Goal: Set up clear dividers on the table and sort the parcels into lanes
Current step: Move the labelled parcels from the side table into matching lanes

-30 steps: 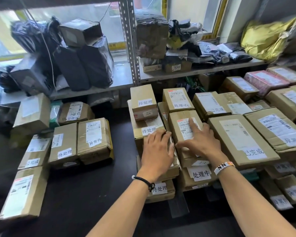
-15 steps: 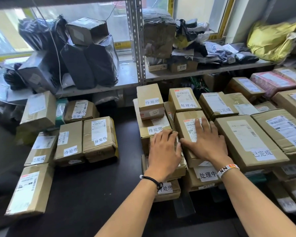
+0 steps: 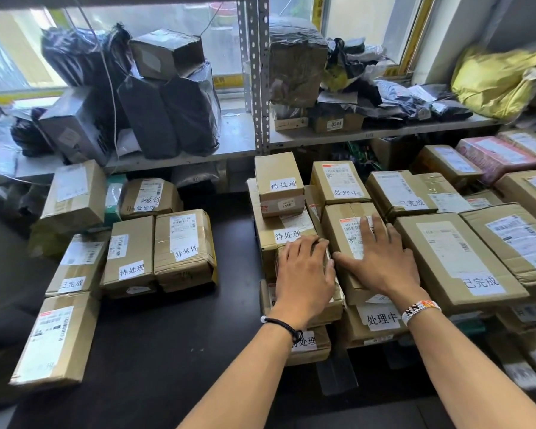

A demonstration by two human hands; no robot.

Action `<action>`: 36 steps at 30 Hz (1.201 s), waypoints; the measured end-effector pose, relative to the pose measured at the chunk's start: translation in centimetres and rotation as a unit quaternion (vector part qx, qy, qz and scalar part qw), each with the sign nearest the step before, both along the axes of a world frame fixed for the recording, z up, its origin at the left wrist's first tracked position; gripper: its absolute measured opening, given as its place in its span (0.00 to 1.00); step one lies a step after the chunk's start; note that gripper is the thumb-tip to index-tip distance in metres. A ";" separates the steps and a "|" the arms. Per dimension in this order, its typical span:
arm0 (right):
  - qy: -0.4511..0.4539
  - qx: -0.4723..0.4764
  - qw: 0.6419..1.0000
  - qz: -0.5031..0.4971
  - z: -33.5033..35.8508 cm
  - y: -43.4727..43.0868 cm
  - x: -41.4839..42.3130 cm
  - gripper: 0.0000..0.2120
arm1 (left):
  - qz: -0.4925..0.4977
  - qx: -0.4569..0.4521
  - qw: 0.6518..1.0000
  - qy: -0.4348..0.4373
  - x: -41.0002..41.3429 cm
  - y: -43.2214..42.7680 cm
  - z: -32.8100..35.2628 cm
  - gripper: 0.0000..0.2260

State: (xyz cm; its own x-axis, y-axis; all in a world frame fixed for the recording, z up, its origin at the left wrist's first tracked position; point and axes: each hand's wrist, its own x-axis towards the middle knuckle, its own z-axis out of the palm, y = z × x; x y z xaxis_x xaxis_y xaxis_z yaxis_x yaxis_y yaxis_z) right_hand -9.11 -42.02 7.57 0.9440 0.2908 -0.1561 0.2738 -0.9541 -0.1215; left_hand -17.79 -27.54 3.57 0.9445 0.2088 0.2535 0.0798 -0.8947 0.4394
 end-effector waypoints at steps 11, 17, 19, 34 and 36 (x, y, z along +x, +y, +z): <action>0.002 0.010 1.000 -0.004 0.0 -0.6 -0.3 0.52 | -0.014 0.003 1.000 0.020 0.1 0.0 0.5 0.22; -0.223 0.179 0.958 0.018 5.0 3.5 -2.7 0.42 | 0.001 -0.135 0.987 -0.083 0.4 4.2 3.5 0.22; -0.273 0.261 0.923 0.073 6.2 7.2 -4.1 0.35 | 0.060 -0.166 0.979 -0.098 -0.3 7.4 3.5 0.22; 0.322 0.350 0.879 -0.033 -10.7 32.5 -5.5 0.23 | 0.273 -0.224 0.926 0.133 -6.0 28.6 -6.2 0.25; 0.347 0.365 0.863 -0.045 -12.8 33.4 -5.3 0.18 | 0.287 -0.243 0.917 0.137 -6.0 29.5 -6.8 0.25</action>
State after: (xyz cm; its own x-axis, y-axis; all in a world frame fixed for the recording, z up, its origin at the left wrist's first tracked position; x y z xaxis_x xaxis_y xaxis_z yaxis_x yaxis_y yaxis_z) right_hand -14.37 -8.60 -5.27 0.7208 0.4813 -0.4988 -0.1777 -0.5672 -0.8042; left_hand -23.79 1.92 -3.23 0.6579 0.7170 -0.2303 0.6428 -0.3753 0.6678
